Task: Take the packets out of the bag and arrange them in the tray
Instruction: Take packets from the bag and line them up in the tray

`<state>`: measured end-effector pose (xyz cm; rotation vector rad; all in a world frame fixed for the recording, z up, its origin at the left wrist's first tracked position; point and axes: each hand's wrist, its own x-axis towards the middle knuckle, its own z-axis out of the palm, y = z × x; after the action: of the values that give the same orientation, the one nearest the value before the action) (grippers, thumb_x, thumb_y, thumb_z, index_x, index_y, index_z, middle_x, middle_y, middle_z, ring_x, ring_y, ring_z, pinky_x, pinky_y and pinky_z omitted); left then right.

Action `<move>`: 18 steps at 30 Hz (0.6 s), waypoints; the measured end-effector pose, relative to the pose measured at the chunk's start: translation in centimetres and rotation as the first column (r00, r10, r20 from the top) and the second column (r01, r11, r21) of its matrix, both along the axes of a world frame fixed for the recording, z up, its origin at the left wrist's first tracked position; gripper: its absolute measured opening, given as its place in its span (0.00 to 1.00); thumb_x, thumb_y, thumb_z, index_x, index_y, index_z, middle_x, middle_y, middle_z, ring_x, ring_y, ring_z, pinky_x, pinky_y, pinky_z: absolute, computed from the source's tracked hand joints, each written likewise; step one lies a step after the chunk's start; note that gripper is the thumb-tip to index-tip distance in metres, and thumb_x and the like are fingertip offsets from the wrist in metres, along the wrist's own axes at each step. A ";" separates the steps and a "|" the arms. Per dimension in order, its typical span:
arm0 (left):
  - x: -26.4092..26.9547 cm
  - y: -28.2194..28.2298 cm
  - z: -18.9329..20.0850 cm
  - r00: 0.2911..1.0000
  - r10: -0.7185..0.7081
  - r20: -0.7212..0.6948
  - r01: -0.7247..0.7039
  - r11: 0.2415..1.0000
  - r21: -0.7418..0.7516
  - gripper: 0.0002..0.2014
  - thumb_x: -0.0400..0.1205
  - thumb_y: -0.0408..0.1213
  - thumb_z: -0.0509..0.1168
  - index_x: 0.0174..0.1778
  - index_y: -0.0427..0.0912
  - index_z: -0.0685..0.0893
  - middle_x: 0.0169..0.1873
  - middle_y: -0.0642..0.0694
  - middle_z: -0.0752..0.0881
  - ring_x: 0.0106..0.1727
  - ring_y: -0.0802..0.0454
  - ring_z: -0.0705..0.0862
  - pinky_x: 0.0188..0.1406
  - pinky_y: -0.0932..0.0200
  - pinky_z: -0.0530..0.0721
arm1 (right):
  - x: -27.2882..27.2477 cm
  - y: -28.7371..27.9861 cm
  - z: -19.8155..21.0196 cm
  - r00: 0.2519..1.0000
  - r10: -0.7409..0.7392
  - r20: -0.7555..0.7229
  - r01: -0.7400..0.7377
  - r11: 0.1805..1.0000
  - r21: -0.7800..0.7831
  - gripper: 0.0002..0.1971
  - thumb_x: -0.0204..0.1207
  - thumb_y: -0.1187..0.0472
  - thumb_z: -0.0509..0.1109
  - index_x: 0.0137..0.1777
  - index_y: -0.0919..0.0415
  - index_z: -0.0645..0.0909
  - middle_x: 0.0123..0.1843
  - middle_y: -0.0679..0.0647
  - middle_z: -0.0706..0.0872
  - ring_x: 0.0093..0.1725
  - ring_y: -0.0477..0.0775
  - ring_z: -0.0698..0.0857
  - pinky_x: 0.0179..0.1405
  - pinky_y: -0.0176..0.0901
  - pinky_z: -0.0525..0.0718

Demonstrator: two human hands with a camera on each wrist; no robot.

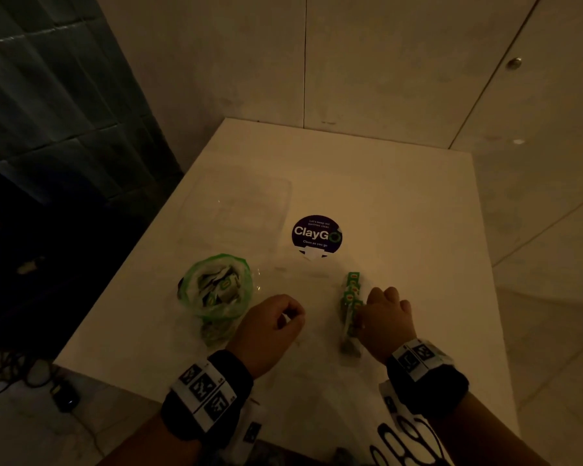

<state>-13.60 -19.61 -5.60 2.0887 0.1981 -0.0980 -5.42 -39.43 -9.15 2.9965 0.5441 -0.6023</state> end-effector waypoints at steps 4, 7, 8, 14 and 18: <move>-1.0 2.6 1.0 0.989 0.020 0.148 -0.045 0.985 0.167 0.03 0.79 0.37 0.67 0.42 0.50 0.81 0.39 0.57 0.81 0.38 0.55 0.78 0.36 0.71 0.75 | -0.1 0.5 1.5 1.000 -0.012 0.025 0.010 0.996 0.089 0.16 0.77 0.50 0.64 0.63 0.50 0.77 0.63 0.51 0.74 0.64 0.57 0.68 0.61 0.50 0.71; -1.5 5.7 1.0 0.940 0.067 0.334 -0.198 0.905 0.376 0.03 0.77 0.41 0.64 0.42 0.47 0.82 0.39 0.55 0.78 0.42 0.56 0.74 0.42 0.69 0.72 | 0.2 2.3 3.2 0.999 0.029 0.035 -0.038 0.953 0.301 0.13 0.77 0.50 0.64 0.60 0.48 0.77 0.61 0.48 0.76 0.60 0.53 0.69 0.53 0.43 0.70; -1.7 6.9 0.8 0.928 0.090 0.361 -0.255 0.860 0.441 0.04 0.76 0.41 0.64 0.42 0.45 0.83 0.41 0.52 0.79 0.45 0.53 0.73 0.45 0.66 0.71 | 0.3 3.5 3.7 0.997 0.061 0.040 -0.071 0.918 0.389 0.11 0.77 0.50 0.65 0.58 0.47 0.78 0.58 0.47 0.77 0.58 0.51 0.70 0.51 0.41 0.68; -1.3 11.6 0.2 0.955 0.225 0.195 -0.296 0.646 0.704 0.10 0.72 0.27 0.73 0.46 0.43 0.89 0.43 0.38 0.76 0.48 0.39 0.69 0.42 0.42 0.81 | 0.9 13.5 5.4 0.950 0.275 0.146 -0.307 0.744 0.594 0.19 0.78 0.56 0.66 0.68 0.49 0.77 0.57 0.51 0.79 0.56 0.53 0.71 0.54 0.45 0.73; 0.0 12.2 1.1 0.991 0.099 0.085 -0.129 0.621 0.773 0.13 0.71 0.33 0.73 0.49 0.49 0.89 0.44 0.41 0.74 0.49 0.38 0.71 0.40 0.47 0.75 | 1.1 17.2 4.7 0.891 0.407 0.203 -0.454 0.777 0.436 0.15 0.75 0.57 0.67 0.62 0.53 0.82 0.58 0.57 0.76 0.59 0.61 0.71 0.56 0.55 0.79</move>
<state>-13.57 -7.45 -4.51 2.9496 0.4104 0.1345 -4.32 -22.26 -4.48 3.1057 1.5203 -0.3120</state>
